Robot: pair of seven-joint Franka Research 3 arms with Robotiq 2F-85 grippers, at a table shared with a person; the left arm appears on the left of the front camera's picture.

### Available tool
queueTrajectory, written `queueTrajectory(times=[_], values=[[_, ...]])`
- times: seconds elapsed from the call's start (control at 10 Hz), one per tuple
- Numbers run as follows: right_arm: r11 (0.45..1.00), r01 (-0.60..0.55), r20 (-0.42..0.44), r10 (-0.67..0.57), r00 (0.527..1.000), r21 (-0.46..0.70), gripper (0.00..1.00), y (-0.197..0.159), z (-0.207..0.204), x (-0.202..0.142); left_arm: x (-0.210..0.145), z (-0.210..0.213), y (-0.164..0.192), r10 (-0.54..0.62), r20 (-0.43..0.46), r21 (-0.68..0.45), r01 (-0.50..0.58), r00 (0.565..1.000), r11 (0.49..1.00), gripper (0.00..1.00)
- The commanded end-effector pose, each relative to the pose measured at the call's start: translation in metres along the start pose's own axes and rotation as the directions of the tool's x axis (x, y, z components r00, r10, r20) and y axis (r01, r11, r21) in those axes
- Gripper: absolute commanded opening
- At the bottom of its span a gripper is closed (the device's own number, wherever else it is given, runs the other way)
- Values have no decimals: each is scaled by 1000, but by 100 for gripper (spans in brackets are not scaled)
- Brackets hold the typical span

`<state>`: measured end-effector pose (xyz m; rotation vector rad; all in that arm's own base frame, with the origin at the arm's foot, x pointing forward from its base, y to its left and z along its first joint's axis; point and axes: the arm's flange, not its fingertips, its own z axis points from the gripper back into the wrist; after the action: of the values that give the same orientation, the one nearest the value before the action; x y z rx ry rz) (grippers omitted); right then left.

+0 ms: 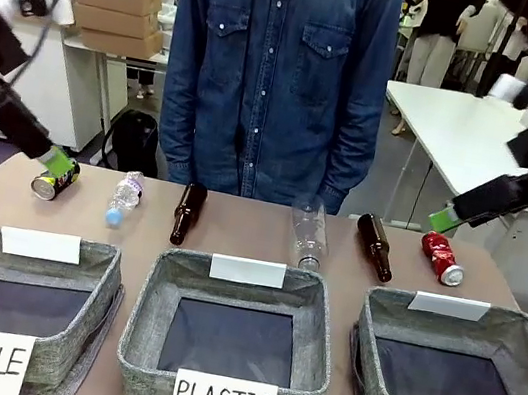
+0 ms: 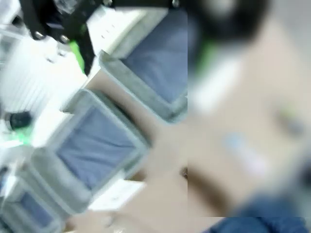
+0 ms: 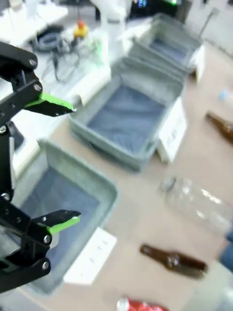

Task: Sort the can waste into the basket.
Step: Pick up the can waste from the table and place it in the right Fabric basket.

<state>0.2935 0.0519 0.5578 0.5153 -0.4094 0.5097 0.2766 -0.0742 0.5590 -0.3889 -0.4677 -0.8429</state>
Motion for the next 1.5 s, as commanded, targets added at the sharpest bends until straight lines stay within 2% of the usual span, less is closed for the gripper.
queueTrajectory(times=[0.0,0.1,0.2,0.3,0.5,0.6,0.7,0.8,1.2,1.3,1.4], values=[[741,445,-78,-474,877,503,100,-43,40,-10,-37,10,56,286,-32,-469,-267,958,842,100],[625,496,-78,-573,816,602,100,-63,41,-20,-58,9,79,489,112,-619,-324,865,715,100],[514,526,-121,-628,769,678,100,-81,31,-27,-77,11,94,596,282,-737,-228,752,637,100],[446,519,-139,-646,751,729,100,-93,22,-31,-91,11,100,629,362,-756,-179,687,630,100],[428,524,-118,-681,723,736,100,-105,17,-39,-99,11,102,688,460,-768,-137,561,625,100],[450,539,-84,-707,702,712,100,-106,17,-42,-95,10,101,690,495,-761,-119,528,638,100],[584,671,59,-772,632,456,100,-94,18,-44,-81,4,100,704,366,-677,-344,609,650,100],[468,511,-115,-646,754,721,100,-124,16,-46,-102,35,130,659,414,-749,-176,628,638,100],[468,511,-115,-646,754,721,100,-124,16,-46,-102,35,130,659,414,-749,-176,628,638,100],[476,540,-127,-657,743,694,100,-116,13,-50,-102,35,130,659,414,-749,-176,628,638,100],[802,576,-30,-579,815,154,100,-107,-6,-43,-102,35,130,659,414,-749,-176,628,638,100]])
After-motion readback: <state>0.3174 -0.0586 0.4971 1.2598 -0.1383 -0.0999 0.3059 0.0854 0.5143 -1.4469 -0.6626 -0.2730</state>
